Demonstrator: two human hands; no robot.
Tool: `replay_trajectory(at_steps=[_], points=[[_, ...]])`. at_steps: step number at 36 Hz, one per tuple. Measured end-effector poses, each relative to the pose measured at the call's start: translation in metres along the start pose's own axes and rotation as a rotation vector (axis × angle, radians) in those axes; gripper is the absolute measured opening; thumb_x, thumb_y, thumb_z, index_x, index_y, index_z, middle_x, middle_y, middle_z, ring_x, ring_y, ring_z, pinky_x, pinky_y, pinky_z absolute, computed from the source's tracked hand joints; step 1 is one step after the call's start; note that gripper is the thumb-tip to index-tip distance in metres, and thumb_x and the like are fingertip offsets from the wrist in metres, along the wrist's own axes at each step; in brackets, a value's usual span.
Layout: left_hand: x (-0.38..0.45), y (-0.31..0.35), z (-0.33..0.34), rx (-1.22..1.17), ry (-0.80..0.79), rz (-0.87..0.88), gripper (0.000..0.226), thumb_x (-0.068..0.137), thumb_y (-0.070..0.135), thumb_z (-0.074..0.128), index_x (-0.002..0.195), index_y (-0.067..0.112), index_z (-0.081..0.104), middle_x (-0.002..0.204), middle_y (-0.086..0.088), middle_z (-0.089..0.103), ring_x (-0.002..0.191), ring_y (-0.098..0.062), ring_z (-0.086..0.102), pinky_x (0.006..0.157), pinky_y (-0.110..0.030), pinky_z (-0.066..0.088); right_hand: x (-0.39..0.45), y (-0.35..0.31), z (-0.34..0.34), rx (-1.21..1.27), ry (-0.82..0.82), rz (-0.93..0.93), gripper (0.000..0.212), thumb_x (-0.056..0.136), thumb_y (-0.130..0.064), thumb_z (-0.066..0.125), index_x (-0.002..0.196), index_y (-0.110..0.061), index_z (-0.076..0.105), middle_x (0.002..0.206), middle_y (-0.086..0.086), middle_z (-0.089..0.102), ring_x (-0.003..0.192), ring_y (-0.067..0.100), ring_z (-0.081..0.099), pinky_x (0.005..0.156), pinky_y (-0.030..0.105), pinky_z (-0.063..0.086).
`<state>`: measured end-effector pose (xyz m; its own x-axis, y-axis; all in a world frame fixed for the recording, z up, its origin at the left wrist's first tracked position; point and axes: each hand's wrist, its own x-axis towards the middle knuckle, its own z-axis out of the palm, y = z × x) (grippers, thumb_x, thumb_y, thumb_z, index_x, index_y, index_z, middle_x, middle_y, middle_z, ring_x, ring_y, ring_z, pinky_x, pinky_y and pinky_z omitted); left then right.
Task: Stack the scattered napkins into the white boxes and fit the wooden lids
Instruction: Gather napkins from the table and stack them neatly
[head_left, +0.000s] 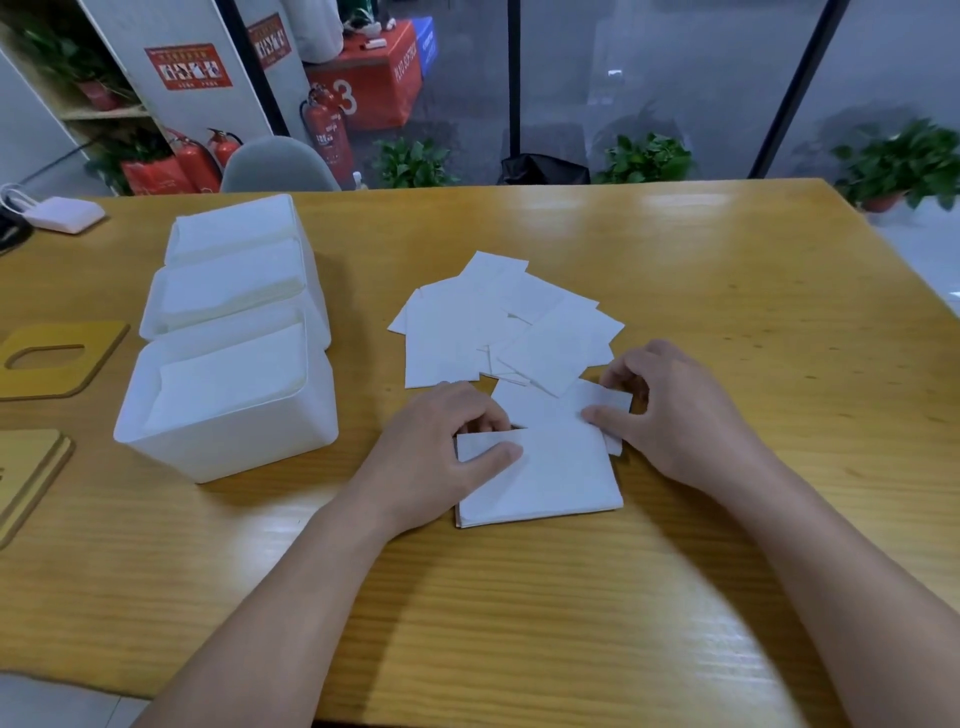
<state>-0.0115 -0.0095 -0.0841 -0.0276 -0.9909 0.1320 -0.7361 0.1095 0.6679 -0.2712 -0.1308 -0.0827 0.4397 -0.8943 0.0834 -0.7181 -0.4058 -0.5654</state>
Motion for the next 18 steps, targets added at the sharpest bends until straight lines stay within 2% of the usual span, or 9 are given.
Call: replay_trajectory(at_steps=[5, 9, 14, 16, 18], points=[[-0.001, -0.001, 0.001, -0.002, -0.005, 0.016, 0.011, 0.096, 0.045, 0.08, 0.097, 0.04, 0.069, 0.097, 0.016, 0.066, 0.101, -0.013, 0.061, 0.084, -0.024, 0.046, 0.001, -0.001, 0.004, 0.042, -0.018, -0.003, 0.017, 0.092, -0.039, 0.083, 0.093, -0.034, 0.066, 0.101, -0.015, 0.056, 0.092, 0.004, 0.054, 0.071, 0.023, 0.037], [0.0, -0.002, 0.001, -0.004, -0.004, 0.019, 0.011, 0.095, 0.045, 0.08, 0.097, 0.04, 0.07, 0.097, 0.016, 0.067, 0.101, -0.015, 0.062, 0.084, -0.025, 0.047, 0.0, -0.004, 0.006, 0.09, -0.033, -0.026, 0.015, 0.098, -0.029, 0.076, 0.088, -0.031, 0.066, 0.097, -0.013, 0.059, 0.089, 0.004, 0.053, 0.071, 0.027, 0.039], [0.0, -0.002, 0.001, -0.007, -0.007, 0.03, 0.011, 0.096, 0.045, 0.08, 0.097, 0.041, 0.07, 0.099, 0.015, 0.068, 0.102, -0.014, 0.062, 0.087, -0.028, 0.048, -0.002, -0.008, 0.003, 0.277, -0.001, -0.034, 0.012, 0.107, -0.025, 0.063, 0.096, -0.031, 0.062, 0.076, -0.001, 0.063, 0.058, 0.009, 0.047, 0.055, 0.03, 0.039], [-0.001, -0.002, 0.003, -0.007, 0.008, 0.042, 0.011, 0.095, 0.044, 0.08, 0.096, 0.04, 0.07, 0.097, 0.015, 0.068, 0.101, -0.015, 0.062, 0.086, -0.028, 0.048, -0.003, -0.011, 0.002, 0.337, 0.029, -0.062, 0.011, 0.107, -0.023, 0.062, 0.101, -0.032, 0.063, 0.077, -0.002, 0.062, 0.06, 0.012, 0.048, 0.057, 0.032, 0.041], [-0.001, -0.002, 0.003, -0.021, 0.039, 0.048, 0.012, 0.095, 0.044, 0.081, 0.095, 0.039, 0.071, 0.096, 0.016, 0.068, 0.103, -0.016, 0.062, 0.085, -0.03, 0.05, -0.005, -0.016, 0.002, 0.376, 0.057, -0.112, 0.012, 0.107, -0.019, 0.063, 0.107, -0.032, 0.064, 0.087, -0.008, 0.067, 0.07, 0.015, 0.055, 0.061, 0.032, 0.045]])
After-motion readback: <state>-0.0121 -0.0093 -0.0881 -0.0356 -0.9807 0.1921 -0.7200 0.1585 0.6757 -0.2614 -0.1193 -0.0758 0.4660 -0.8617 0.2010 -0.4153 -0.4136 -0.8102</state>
